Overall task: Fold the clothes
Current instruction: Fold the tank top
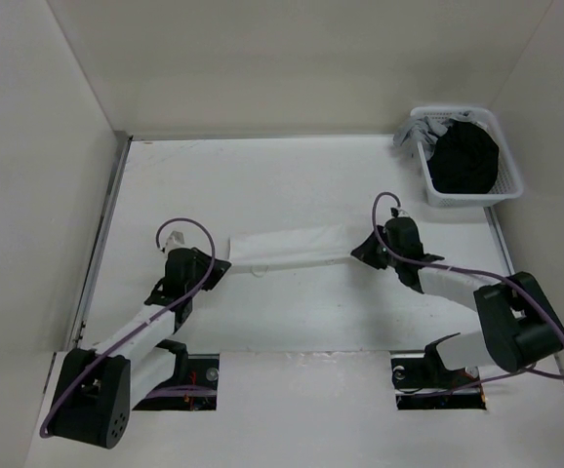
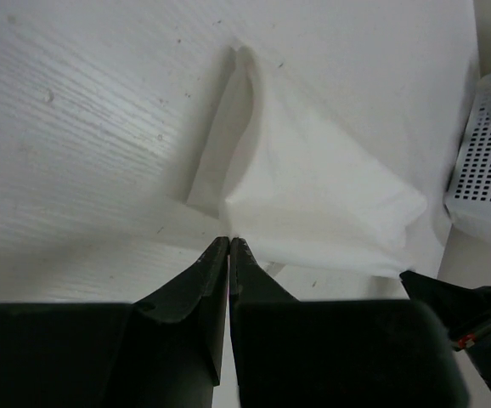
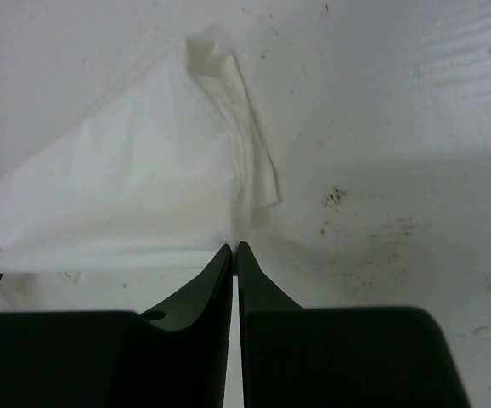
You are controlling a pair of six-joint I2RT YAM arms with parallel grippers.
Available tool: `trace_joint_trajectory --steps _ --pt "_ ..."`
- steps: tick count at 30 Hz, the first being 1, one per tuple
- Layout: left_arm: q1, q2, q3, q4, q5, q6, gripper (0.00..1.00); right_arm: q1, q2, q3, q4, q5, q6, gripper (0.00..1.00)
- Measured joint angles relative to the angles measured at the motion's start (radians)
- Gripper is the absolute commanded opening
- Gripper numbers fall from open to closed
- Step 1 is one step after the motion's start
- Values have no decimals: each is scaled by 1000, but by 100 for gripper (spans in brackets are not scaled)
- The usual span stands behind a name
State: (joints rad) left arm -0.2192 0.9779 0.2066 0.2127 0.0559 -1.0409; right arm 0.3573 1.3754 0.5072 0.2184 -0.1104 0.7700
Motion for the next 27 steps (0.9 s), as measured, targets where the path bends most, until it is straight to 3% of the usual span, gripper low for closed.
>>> trace_joint_trajectory --steps 3,5,8,11,14,16,18,23,27 --pt "-7 0 -27 2 -2 -4 5 18 5 -16 0 19 13 9" --pt "-11 0 -40 1 -6 -6 11 31 5 -23 0 35 20 15" --pt "-9 0 -49 0 -7 -7 24 48 3 -35 -2 62 30 36" --pt "10 -41 -50 -18 -3 -7 25 64 -37 -60 -15 89 31 45" --pt "12 -154 -45 -65 -15 -6 23 85 -129 -64 -53 113 22 36" --pt "-20 -204 -24 -99 -37 -7 23 107 -181 -54 -56 122 10 22" --pt "-90 -201 23 -114 -75 -8 23 137 -180 -15 -53 124 -2 14" --pt "-305 21 154 -6 -154 -17 23 174 20 132 39 67 -16 10" --pt "-340 254 172 123 -165 -37 22 150 201 190 130 26 0 9"
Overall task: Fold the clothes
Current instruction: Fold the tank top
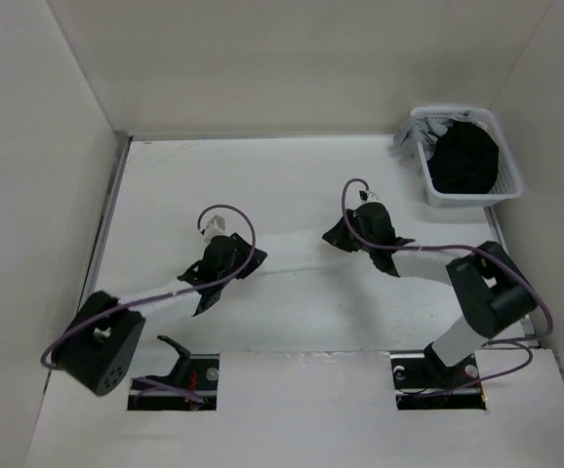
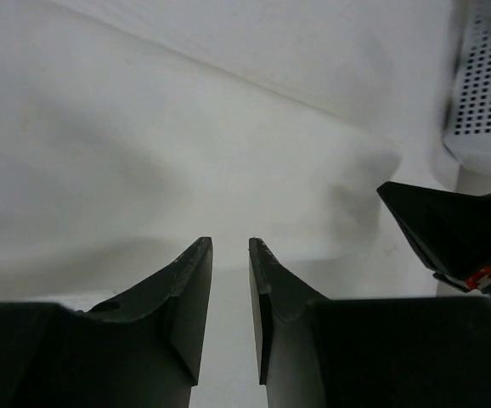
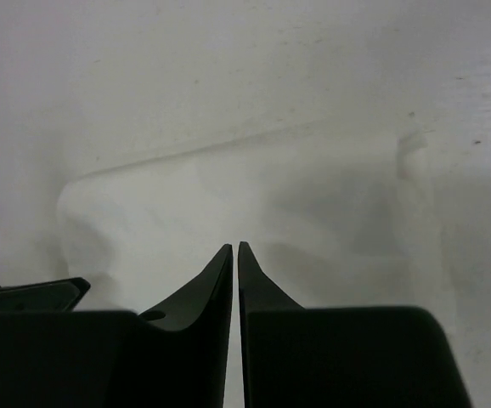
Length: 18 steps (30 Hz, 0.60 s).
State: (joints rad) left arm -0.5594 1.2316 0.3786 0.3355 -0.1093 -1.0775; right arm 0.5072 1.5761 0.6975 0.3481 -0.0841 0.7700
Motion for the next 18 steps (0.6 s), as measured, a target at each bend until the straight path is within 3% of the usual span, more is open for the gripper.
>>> trace_joint_trajectory --steps 5,15,18 --pt "62 188 -51 150 22 -43 22 -60 138 10 31 5 55 7" --pt "265 159 -160 296 107 -56 24 -23 91 -108 114 96 195 7" --pt "319 137 -164 284 124 -47 27 27 45 -167 128 114 223 13"
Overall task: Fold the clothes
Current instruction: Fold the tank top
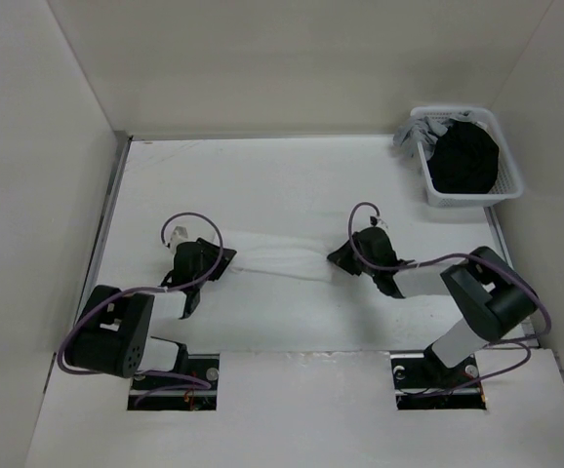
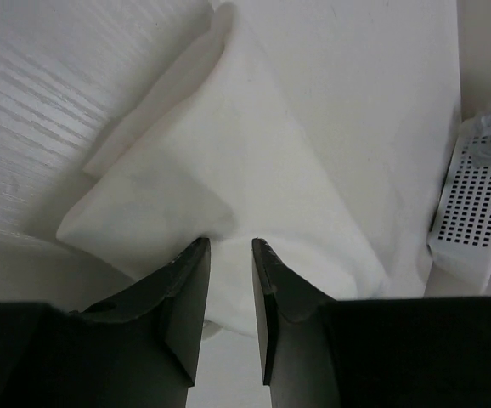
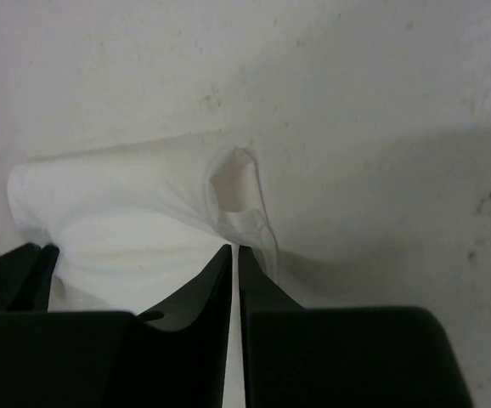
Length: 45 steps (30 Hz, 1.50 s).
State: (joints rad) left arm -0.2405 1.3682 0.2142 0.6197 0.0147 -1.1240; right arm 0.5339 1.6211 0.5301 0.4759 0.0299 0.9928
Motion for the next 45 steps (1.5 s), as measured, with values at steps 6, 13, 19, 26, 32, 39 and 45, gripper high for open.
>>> trace_joint_trajectory --steps 6,13,19,26,32,39,45 --pt "-2 -92 1 -46 37 27 32 30 -190 -96 -25 20 -9 49" --pt "-60 -195 10 -104 50 78 32 29 -238 -105 -47 21 -41 58" --pt "-104 -210 11 -132 58 102 32 31 -124 -77 -31 -16 -32 45" --pt "-122 -277 16 -149 62 115 33 31 -42 -83 56 -63 19 12" --pt "-161 -296 37 -174 65 129 33 30 -277 -209 -24 -18 31 11" --pt "-199 -302 43 -185 68 130 34 84 -698 -168 -348 57 -4 13" --pt "-191 -394 44 -235 69 129 35 151 -635 79 -547 94 -67 12"
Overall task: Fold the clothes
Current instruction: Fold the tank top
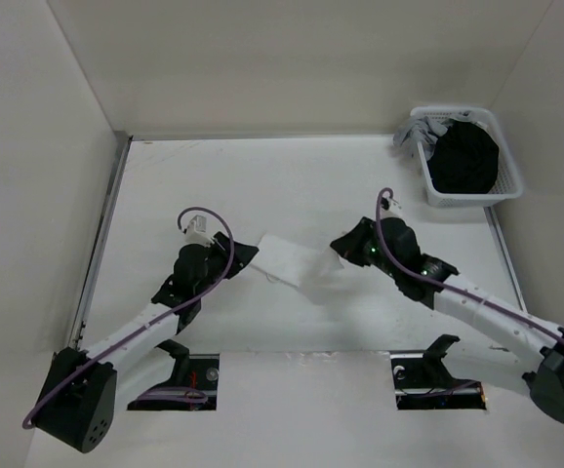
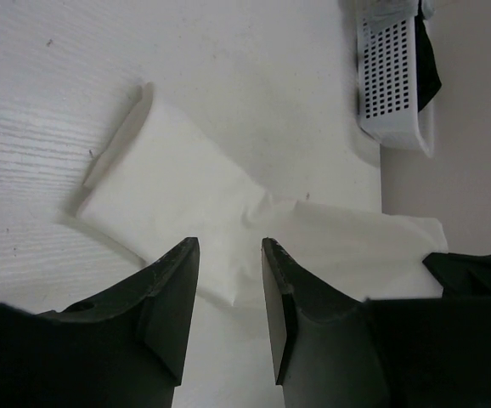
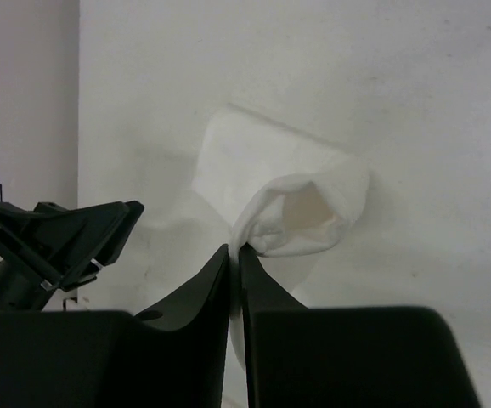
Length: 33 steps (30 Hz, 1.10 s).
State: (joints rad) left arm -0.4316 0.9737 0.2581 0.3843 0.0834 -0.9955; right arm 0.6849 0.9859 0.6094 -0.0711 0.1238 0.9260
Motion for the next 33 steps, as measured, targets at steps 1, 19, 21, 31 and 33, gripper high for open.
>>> trace_joint_trajectory --steps 1,19,21,31,33 --pt "4 -20 0 -10 0 0 35 10 39 47 -13 1 -8 12" --pt "209 -217 6 -166 114 5 37 162 966 875 -154 -2 -122 44" --pt "208 -217 6 -169 121 5 37 177 1015 896 -164 -3 -124 50" --pt "115 -107 34 -148 89 7 36 185 772 655 -81 -1 -135 6" --pt "71 -48 56 -125 68 8 27 170 740 612 -41 -10 -137 3"
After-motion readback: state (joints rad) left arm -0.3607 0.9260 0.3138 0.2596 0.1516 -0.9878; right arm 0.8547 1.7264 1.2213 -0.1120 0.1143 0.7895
